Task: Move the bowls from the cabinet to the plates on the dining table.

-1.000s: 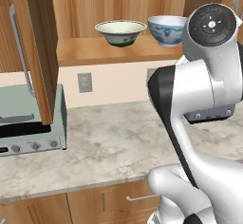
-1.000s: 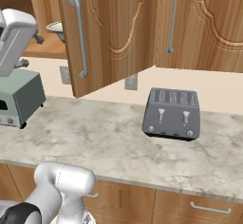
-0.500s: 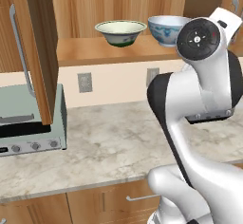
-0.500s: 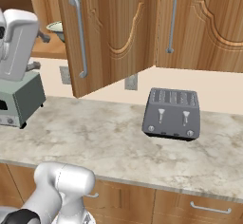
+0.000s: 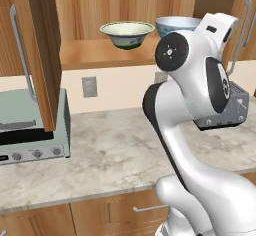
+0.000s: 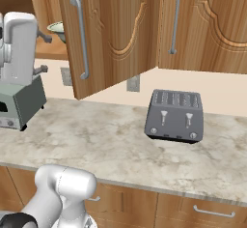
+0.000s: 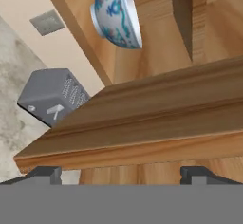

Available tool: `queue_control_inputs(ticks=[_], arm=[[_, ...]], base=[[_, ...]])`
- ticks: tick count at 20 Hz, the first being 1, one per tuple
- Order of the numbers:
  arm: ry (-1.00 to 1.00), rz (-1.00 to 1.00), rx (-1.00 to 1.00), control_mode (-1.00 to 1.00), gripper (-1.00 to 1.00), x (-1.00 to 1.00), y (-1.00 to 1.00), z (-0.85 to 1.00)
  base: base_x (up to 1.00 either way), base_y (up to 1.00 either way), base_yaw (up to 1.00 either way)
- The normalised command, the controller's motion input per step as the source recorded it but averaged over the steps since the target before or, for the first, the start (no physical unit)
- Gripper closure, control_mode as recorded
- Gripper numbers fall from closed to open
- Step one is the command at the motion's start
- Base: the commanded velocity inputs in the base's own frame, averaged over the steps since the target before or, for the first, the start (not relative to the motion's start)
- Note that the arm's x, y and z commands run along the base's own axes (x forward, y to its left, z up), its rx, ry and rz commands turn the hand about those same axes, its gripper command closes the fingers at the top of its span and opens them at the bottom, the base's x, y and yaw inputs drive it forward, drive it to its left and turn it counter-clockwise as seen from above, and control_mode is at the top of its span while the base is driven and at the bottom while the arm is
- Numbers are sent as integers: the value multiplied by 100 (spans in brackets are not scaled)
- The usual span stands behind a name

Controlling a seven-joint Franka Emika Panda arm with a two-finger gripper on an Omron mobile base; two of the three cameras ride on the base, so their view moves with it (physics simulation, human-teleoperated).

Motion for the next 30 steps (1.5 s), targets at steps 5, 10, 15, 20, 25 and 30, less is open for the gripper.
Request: queue_control_inputs(ticks=[5, 10, 15, 20, 25, 30], arm=[[9, -19, -8, -100, -100, 54, 0, 0], [6, -16, -7, -100, -100, 84, 8, 0], [4, -16, -3, -100, -100, 30, -16, -2], [3, -19, 0, -100, -100, -1, -56, -2], [1, -16, 0, -100, -100, -23, -55, 0], [0, -15, 0, -100, -100, -47, -62, 0]], base=[[0, 0, 0], [0, 0, 0], [0, 0, 0], [0, 0, 0], [0, 0, 0], [0, 0, 0]])
